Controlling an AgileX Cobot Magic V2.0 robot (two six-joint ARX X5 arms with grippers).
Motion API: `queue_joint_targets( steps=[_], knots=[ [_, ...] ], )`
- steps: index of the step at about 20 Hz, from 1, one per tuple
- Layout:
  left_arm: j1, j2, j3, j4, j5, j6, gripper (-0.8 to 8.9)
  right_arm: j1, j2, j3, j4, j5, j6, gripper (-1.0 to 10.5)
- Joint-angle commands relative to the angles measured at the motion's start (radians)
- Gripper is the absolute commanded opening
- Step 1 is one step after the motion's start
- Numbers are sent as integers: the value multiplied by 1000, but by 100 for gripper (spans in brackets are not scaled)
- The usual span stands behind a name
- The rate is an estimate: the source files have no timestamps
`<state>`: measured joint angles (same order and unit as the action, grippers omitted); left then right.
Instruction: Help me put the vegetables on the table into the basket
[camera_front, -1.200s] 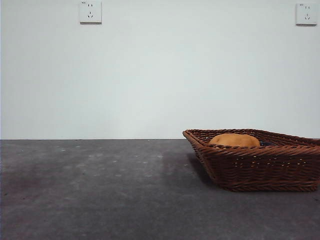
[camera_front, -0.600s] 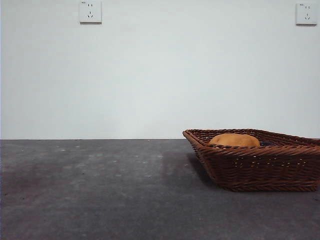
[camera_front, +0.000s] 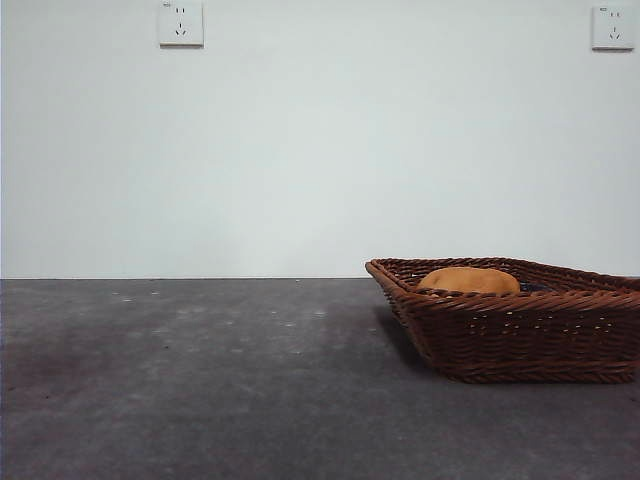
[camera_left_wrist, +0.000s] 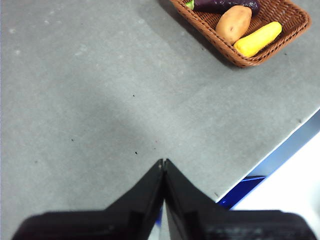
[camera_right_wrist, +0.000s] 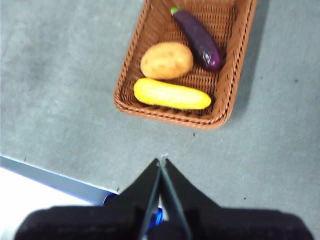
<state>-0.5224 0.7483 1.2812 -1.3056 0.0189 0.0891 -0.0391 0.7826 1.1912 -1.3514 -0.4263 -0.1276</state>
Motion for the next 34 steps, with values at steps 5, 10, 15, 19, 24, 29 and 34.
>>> queue_joint_targets(
  steps=[5, 10, 15, 19, 24, 29, 34],
  knots=[
    [2, -4, -3, 184, 0, 27, -4, 0, 127, 0, -10, 0, -7, 1],
    [82, -123, -105, 526, 8, 204, -4, 0, 249, 0, 36, 0, -7, 1],
    [264, -394, -588, 1003, 112, 233, -4, 0, 346, 0, 216, 27, -8, 1],
    [388, -557, -922, 1227, 119, 176, -4, 0, 393, 0, 413, 49, -7, 1],
    [464, -694, -1144, 1230, 119, 116, -4, 0, 419, 0, 628, 106, -8, 1],
    [468, -744, -1253, 1215, 119, 43, -4, 0, 419, 0, 686, 156, -8, 1],
    [468, -744, -1274, 1146, 121, 4, -4, 0, 419, 0, 686, 158, -8, 1]
  ],
)
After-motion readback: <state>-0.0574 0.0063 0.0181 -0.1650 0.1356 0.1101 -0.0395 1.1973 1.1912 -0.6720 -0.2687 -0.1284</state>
